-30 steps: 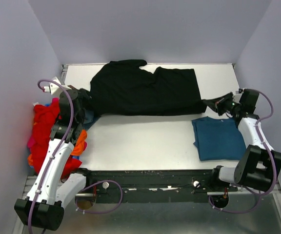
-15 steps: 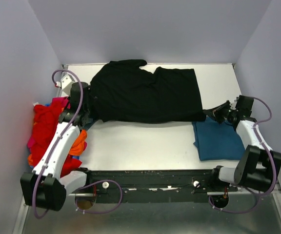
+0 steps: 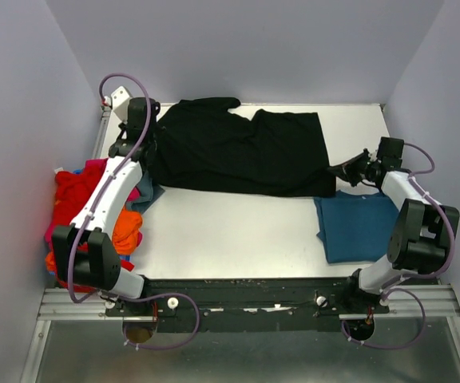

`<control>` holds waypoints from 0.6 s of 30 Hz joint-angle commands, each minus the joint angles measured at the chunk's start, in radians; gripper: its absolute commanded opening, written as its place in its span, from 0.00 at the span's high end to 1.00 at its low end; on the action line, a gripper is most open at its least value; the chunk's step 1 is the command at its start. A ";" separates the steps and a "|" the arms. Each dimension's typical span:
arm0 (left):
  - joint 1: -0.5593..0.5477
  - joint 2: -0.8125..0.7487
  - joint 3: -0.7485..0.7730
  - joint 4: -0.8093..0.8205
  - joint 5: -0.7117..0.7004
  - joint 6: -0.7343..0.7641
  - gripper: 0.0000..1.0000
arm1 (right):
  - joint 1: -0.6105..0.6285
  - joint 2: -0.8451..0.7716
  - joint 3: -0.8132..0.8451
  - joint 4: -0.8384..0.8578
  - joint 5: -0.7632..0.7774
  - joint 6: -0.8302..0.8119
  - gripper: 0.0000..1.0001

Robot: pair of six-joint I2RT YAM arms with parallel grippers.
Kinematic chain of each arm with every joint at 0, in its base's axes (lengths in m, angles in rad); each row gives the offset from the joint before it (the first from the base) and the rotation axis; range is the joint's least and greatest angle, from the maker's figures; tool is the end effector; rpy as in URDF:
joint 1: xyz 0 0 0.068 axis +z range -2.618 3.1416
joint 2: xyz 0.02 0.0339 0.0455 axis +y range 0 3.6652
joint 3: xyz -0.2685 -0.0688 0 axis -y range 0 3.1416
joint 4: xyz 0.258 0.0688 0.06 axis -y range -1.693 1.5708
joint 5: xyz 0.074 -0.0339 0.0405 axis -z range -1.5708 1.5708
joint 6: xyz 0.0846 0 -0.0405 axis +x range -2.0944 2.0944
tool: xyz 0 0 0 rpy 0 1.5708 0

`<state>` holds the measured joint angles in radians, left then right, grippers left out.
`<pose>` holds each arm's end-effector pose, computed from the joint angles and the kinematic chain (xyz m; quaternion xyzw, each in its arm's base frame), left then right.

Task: Fold and stack the t-shirts
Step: Fold the flattened tshirt in 1/3 of the way

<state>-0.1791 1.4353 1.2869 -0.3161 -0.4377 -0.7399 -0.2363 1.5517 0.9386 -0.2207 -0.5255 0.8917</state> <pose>0.3827 -0.0328 0.3333 -0.3395 0.7666 -0.0619 0.5416 0.3593 -0.0429 0.1736 0.4025 0.8113 0.3414 0.2514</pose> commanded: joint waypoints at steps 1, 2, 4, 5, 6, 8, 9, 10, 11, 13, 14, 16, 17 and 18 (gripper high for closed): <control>-0.003 0.075 0.097 0.006 -0.061 0.046 1.00 | 0.008 0.071 0.083 0.014 0.035 0.029 0.99; -0.003 0.095 0.115 -0.006 -0.071 0.048 1.00 | 0.009 0.091 0.098 0.015 0.035 0.030 0.99; -0.003 0.128 0.149 -0.024 -0.088 0.054 1.00 | 0.014 0.131 0.132 0.014 0.022 0.033 0.99; -0.003 0.143 0.164 -0.028 -0.101 0.060 1.00 | 0.015 0.151 0.152 0.014 0.018 0.033 0.99; -0.003 0.155 0.176 -0.032 -0.108 0.065 1.00 | 0.020 0.168 0.167 0.012 0.016 0.033 0.99; -0.002 0.175 0.195 -0.032 -0.122 0.074 1.00 | 0.026 0.195 0.193 0.011 0.016 0.033 0.99; -0.002 0.184 0.203 -0.029 -0.124 0.080 1.00 | 0.026 0.209 0.204 0.011 0.015 0.032 0.99; -0.002 0.192 0.212 -0.028 -0.127 0.085 1.00 | 0.028 0.225 0.213 0.009 0.018 0.035 0.99; -0.002 0.201 0.221 -0.023 -0.128 0.088 1.00 | 0.028 0.234 0.224 0.011 0.016 0.038 0.99; -0.002 0.223 0.238 -0.014 -0.130 0.093 1.00 | 0.028 0.260 0.247 0.009 0.016 0.038 0.99; -0.002 0.237 0.245 -0.006 -0.128 0.097 1.00 | 0.029 0.274 0.259 0.007 0.012 0.036 0.99; -0.002 0.264 0.279 -0.005 -0.127 0.108 1.00 | 0.031 0.294 0.278 0.007 0.010 0.036 0.99; -0.002 0.283 0.294 -0.005 -0.127 0.114 1.00 | 0.031 0.304 0.284 0.007 0.009 0.038 0.99; -0.002 0.295 0.310 0.002 -0.128 0.120 1.00 | 0.029 0.314 0.292 0.004 0.012 0.036 0.99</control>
<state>-0.1791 1.6783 1.5211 -0.3382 -0.5278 -0.6605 -0.2085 1.8233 1.1824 -0.2173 -0.5205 0.9237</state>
